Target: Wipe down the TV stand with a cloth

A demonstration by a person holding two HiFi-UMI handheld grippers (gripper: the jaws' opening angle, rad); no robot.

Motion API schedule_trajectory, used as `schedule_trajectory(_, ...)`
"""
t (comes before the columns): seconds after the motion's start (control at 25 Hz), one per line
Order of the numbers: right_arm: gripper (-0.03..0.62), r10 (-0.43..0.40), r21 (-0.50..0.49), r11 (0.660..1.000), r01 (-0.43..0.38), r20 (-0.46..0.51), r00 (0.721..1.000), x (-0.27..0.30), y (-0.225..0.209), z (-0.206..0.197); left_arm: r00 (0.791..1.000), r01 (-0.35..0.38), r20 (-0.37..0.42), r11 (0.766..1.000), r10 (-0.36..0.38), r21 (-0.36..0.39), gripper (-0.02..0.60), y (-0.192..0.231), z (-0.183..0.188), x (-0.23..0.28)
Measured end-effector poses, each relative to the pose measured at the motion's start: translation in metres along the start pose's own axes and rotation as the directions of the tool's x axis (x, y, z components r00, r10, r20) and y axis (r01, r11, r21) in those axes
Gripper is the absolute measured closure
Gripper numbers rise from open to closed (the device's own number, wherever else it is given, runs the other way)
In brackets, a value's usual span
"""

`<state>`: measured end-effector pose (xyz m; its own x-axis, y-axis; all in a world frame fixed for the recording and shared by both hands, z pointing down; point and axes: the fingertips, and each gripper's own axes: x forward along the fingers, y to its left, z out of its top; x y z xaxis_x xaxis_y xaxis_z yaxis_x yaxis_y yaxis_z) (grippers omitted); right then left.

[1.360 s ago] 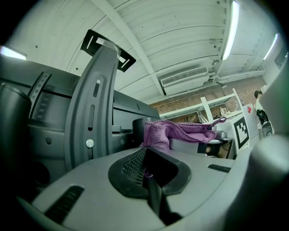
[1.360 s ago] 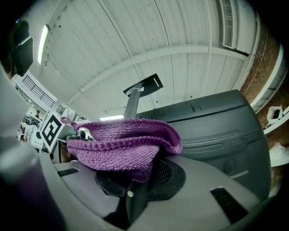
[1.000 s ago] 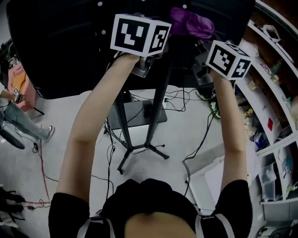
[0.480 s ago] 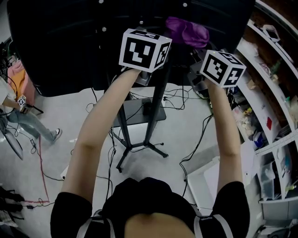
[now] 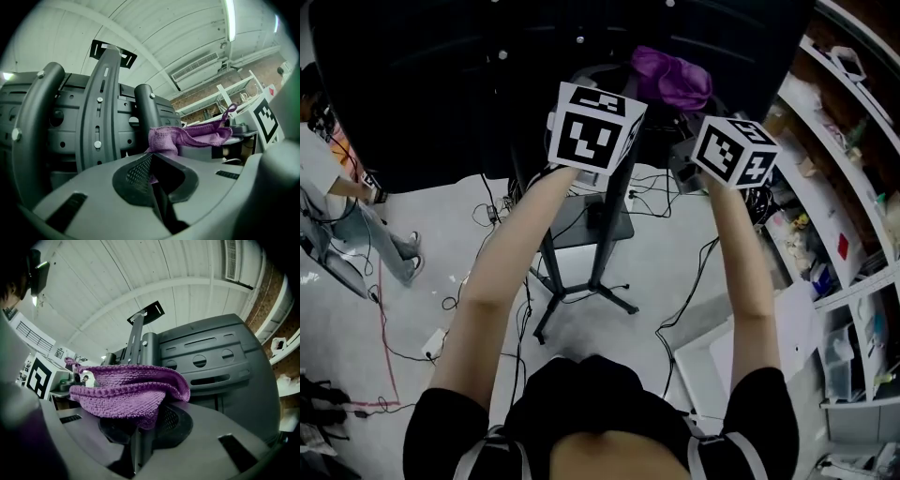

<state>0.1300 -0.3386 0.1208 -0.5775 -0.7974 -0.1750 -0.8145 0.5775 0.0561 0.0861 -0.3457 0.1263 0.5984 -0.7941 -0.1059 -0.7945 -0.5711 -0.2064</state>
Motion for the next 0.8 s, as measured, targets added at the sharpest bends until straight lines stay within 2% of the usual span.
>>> schedule_trajectory(0.48, 0.53, 0.015, -0.002, 1.0, -0.015, -0.024, 1.0, -0.007, 0.002, -0.04, 0.998, -0.003, -0.056, 1.0, 0.002, -0.018, 0.575, -0.012, -0.044, -0.006)
schedule_trajectory(0.8, 0.53, 0.016, 0.059, 0.998, -0.014, -0.045, 0.999, -0.013, 0.001, -0.07, 0.995, -0.011, -0.097, 1.0, 0.01, -0.011, 0.575, -0.02, -0.071, -0.008)
